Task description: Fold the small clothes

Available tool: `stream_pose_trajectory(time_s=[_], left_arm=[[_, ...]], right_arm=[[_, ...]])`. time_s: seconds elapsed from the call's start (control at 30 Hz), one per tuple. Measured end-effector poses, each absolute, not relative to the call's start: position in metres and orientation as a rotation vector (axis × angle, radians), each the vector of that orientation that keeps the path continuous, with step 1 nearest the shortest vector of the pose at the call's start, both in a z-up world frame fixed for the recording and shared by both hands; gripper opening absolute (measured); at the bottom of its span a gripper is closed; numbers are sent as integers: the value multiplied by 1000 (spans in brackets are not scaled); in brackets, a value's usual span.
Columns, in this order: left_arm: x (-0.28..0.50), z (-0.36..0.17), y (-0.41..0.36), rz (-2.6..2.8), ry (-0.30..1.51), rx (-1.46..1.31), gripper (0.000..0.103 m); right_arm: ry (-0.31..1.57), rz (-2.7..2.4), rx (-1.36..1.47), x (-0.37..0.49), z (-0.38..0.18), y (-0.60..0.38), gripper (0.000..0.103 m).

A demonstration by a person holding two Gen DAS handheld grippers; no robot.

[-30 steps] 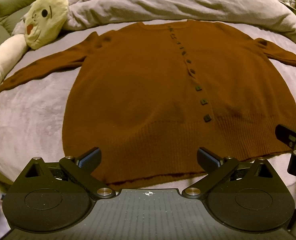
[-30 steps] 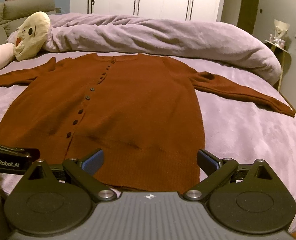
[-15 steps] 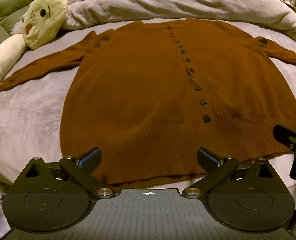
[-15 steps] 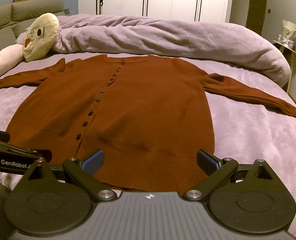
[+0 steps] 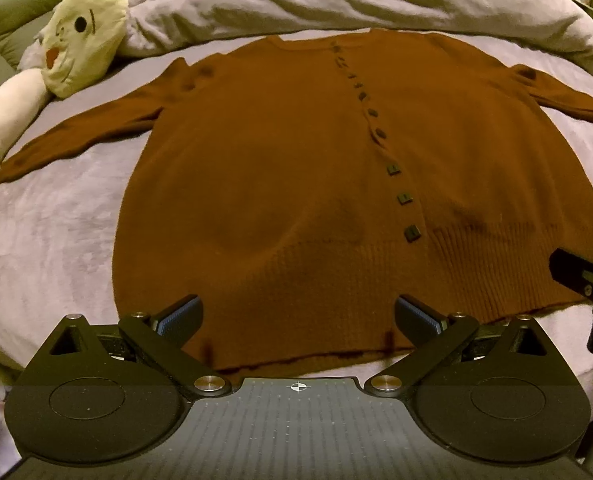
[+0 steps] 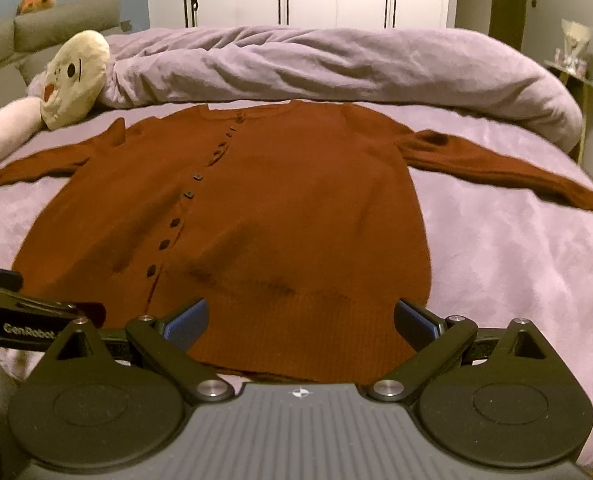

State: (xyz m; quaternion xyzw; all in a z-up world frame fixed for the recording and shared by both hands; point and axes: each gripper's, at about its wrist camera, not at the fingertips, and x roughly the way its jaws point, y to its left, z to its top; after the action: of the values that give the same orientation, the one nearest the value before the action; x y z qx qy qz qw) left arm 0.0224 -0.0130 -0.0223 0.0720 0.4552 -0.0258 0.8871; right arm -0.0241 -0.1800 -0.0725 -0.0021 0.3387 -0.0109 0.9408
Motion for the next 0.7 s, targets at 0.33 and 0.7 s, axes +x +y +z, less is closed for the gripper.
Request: stream_pose_trajectory(time_s=[0.33, 0.7], left_arm=[[26, -27, -16, -52, 965, 159, 103], [33, -30, -20, -55, 986, 160, 103]], right_arm=[[693, 4, 36, -20, -75, -185, 99], [691, 37, 72, -16, -78, -191, 99]])
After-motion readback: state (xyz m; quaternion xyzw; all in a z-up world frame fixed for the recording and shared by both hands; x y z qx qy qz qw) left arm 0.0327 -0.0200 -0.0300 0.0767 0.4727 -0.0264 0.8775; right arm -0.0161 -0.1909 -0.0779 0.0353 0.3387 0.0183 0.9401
